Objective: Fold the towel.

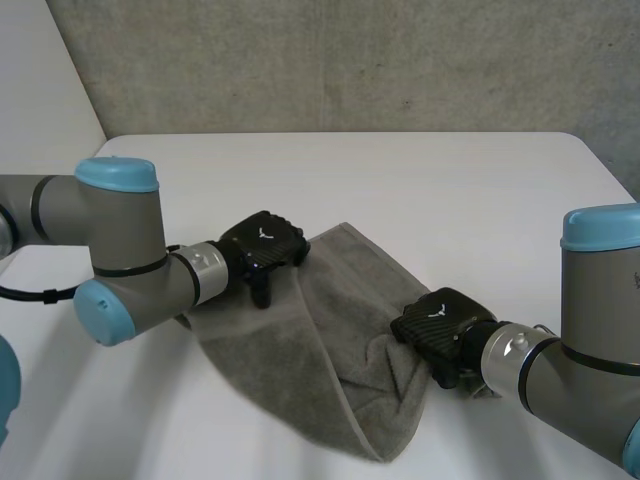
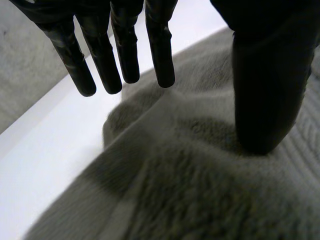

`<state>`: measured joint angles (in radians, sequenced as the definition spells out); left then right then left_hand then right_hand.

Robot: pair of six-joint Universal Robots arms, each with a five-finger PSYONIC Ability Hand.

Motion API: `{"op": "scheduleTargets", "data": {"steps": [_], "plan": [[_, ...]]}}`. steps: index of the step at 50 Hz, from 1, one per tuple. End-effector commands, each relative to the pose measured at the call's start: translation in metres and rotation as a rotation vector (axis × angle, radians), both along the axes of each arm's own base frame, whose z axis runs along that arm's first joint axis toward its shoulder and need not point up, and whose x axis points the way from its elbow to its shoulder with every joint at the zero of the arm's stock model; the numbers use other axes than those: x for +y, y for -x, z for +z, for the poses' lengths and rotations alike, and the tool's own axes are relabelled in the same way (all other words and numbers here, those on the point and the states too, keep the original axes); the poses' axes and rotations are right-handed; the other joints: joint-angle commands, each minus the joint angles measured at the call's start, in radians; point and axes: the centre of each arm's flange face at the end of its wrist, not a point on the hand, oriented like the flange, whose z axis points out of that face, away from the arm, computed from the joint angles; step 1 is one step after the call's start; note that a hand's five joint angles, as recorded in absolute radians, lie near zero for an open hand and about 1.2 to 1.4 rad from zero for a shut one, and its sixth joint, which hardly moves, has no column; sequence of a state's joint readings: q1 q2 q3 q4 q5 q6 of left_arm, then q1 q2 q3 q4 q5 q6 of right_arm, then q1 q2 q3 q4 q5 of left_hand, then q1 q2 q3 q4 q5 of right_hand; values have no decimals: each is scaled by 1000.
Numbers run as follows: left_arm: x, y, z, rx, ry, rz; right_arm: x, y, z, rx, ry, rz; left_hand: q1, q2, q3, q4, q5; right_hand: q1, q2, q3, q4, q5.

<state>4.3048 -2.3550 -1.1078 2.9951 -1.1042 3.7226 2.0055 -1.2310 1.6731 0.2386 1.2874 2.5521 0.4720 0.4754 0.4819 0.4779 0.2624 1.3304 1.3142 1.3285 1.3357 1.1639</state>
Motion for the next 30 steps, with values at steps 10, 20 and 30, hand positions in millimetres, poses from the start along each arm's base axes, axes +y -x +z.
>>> {"op": "scheduleTargets", "data": {"steps": [10, 20, 30], "plan": [[-5, -1, -8, -40, 10, 36, -4, 3, -2, -1, -3, -12, 102, 98, 92, 96, 137, 66, 82, 68, 61, 58], [6, -6, -5, -76, -50, 30, -8, 6, 0, -3, 0, -27, 701, 698, 691, 695, 736, 66, 82, 68, 61, 58], [21, -20, 34, -60, -43, 46, -9, 6, 2, -7, 8, -27, 924, 921, 914, 918, 959, 66, 82, 68, 61, 58]]}}
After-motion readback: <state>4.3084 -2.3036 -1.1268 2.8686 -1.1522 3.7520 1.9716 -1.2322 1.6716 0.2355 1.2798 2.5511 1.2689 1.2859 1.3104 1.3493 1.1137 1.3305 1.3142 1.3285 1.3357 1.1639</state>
